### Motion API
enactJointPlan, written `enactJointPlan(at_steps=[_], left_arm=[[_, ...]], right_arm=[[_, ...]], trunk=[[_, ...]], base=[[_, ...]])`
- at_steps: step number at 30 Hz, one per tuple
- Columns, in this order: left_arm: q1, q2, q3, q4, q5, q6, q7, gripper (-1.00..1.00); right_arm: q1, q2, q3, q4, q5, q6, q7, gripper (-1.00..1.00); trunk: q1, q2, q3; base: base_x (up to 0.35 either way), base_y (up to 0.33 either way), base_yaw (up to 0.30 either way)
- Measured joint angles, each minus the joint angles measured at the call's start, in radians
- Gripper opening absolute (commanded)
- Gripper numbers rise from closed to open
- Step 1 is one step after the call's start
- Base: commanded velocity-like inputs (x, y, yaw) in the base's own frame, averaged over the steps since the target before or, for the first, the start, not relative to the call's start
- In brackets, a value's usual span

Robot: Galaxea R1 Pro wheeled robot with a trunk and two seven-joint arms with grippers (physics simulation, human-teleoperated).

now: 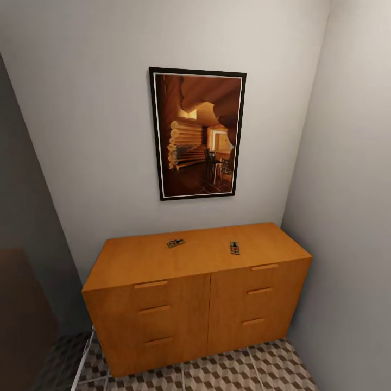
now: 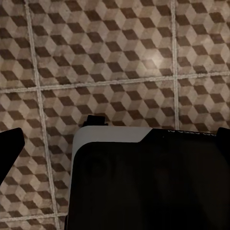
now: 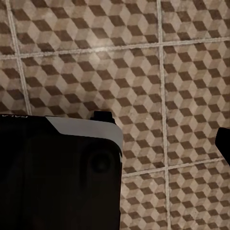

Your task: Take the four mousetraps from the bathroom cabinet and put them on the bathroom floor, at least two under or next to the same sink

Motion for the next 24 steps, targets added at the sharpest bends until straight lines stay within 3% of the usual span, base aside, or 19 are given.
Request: enactJointPlan(at_steps=[24], left_arm=[[0.000,-0.001,0.001,0.000,0.000,0.000,0.000,1.00]], right_arm=[[0.000,0.000,0.001,0.000,0.004,-0.001,0.000,1.00]], trunk=[[0.000,0.000,0.000]], base=[[0.000,0.000,0.000]])
